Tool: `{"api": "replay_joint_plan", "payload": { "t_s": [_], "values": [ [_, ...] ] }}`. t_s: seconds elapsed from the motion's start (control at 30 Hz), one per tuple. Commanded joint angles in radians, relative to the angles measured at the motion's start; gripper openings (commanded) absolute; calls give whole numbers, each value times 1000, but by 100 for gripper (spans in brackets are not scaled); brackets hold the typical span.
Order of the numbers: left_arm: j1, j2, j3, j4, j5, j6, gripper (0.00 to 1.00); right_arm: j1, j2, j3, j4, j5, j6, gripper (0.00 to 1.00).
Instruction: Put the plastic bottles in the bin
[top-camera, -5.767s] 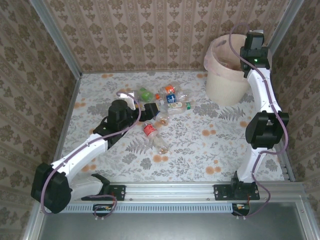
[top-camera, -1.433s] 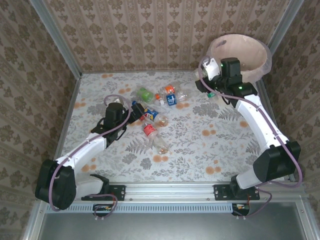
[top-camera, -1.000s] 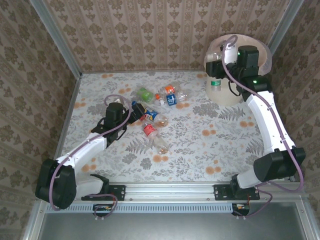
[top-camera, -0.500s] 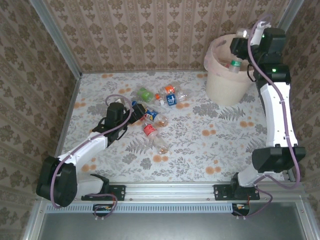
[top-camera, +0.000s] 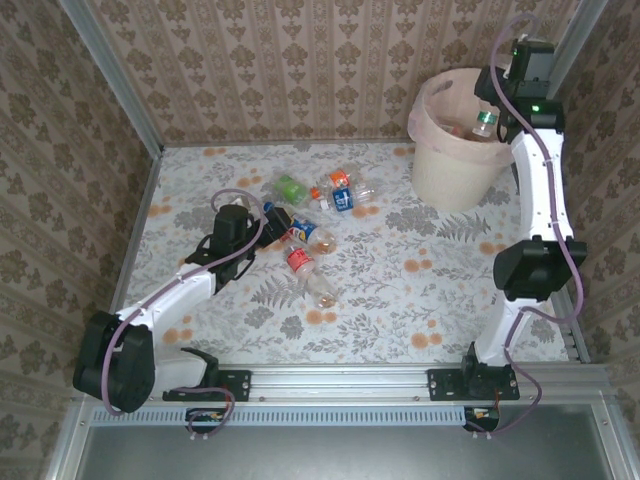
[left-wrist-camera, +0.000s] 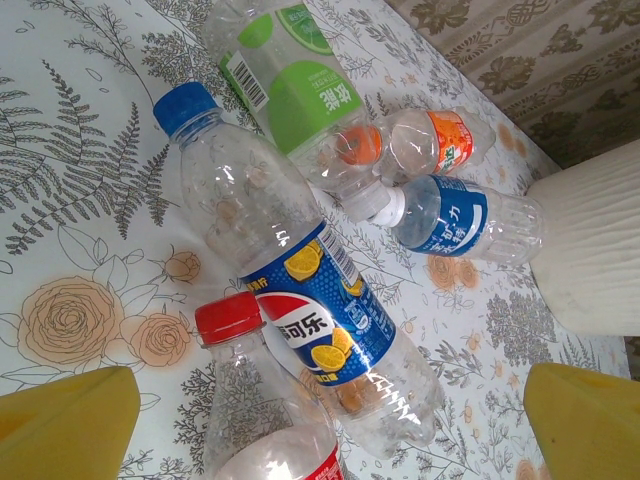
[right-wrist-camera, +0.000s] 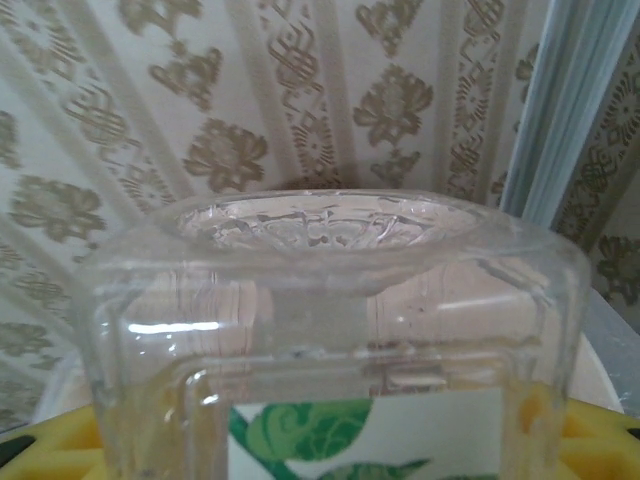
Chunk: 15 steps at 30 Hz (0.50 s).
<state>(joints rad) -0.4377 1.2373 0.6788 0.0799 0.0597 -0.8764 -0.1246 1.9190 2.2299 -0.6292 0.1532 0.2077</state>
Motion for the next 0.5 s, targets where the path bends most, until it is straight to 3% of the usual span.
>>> {"api": "replay_joint_plan", "payload": {
  "t_s": [0.0, 0.33, 0.47],
  "values": [
    [-4, -4, -5, 15, 6, -13, 100, 0, 43, 39, 24, 92, -25, 61],
    [-4, -5, -10, 13, 3, -16, 100, 0, 72, -2, -109, 29, -24, 66],
    [-3, -1, -7, 8, 3, -15, 100, 1, 46, -45, -107, 31, -30, 78]
  ]
}}
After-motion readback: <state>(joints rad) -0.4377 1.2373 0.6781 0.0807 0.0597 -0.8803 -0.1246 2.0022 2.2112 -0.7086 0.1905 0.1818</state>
